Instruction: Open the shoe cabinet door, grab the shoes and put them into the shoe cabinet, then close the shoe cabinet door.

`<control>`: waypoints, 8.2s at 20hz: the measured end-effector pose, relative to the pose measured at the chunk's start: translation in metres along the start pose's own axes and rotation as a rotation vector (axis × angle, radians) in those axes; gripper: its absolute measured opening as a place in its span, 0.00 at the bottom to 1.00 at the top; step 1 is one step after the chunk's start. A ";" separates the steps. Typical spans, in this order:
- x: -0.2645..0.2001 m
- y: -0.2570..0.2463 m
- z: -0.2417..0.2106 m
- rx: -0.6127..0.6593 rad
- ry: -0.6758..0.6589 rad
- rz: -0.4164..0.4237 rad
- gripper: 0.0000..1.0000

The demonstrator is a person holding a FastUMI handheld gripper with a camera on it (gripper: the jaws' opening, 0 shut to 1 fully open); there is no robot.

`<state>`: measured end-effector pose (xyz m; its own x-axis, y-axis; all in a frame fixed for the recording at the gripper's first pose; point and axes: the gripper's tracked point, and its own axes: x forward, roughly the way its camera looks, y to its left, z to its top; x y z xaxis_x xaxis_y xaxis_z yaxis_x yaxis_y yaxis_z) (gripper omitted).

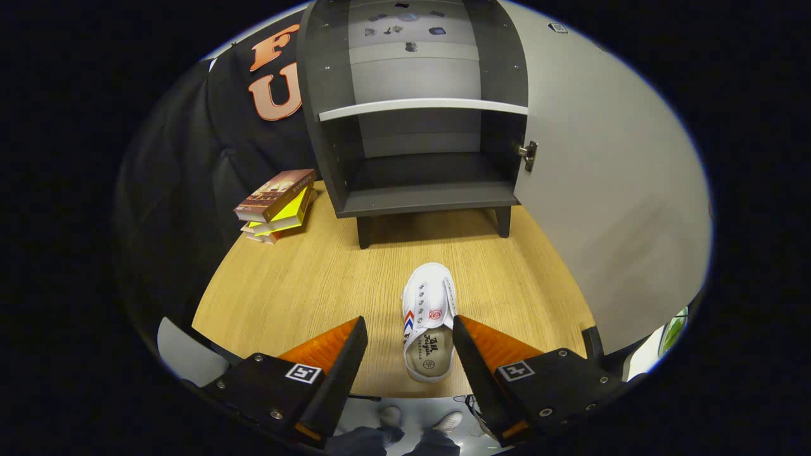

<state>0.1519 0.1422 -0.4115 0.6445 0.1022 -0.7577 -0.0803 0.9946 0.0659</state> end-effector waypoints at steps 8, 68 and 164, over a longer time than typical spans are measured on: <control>0.050 0.010 -0.045 0.036 0.134 0.034 0.86; -0.081 0.000 0.259 -0.039 -0.468 0.013 0.00; -0.382 -0.266 0.230 0.113 -0.839 -0.175 0.93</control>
<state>0.1022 -0.1570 0.0095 0.9925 -0.1170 -0.0356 0.1198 0.9886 0.0910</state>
